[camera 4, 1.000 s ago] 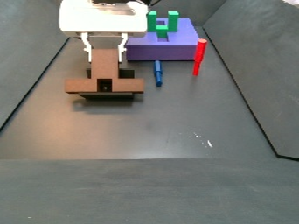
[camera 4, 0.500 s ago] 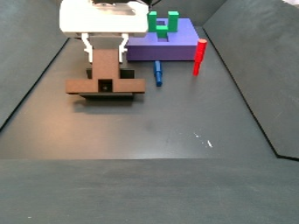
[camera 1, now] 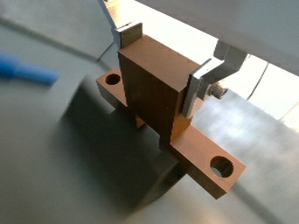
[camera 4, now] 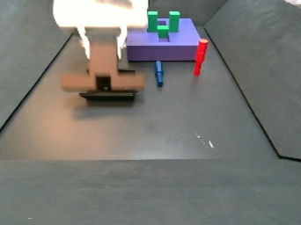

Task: Pick up the brown object. Move up. Place the brown object on the fixture. Regrasp the brown object. Move to above the board. Insert the brown object.
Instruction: Move to above the board.

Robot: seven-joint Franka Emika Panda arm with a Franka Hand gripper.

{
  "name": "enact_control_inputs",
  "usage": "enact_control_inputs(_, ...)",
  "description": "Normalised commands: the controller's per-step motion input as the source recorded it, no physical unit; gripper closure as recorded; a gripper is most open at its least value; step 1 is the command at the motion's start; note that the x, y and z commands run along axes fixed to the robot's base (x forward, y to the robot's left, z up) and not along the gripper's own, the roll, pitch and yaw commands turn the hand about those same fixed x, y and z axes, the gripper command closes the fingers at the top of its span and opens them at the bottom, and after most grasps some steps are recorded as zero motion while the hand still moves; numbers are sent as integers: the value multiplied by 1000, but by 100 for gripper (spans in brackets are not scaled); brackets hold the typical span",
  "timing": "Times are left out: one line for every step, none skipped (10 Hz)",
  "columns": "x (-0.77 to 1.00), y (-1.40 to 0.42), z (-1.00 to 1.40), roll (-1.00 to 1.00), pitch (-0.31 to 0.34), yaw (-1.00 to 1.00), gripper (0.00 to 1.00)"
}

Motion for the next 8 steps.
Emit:
enact_control_inputs(-15, -33, 1400, -38, -15, -54, 100)
enact_control_inputs(-17, -17, 1400, -8, 8, -36, 100)
enact_control_inputs(0, -28, 1400, 2, 43, -35, 100)
enact_control_inputs(8, -43, 1400, -2, 73, -31, 100)
enact_control_inputs(20, -37, 1400, -7, 80, -15, 100)
enact_control_inputs(27, -24, 733, -12, 100, -2, 100)
enact_control_inputs(33, -25, 473, 1, 103, 11, 100)
enact_control_inputs(58, -23, 212, 4, 110, 32, 100)
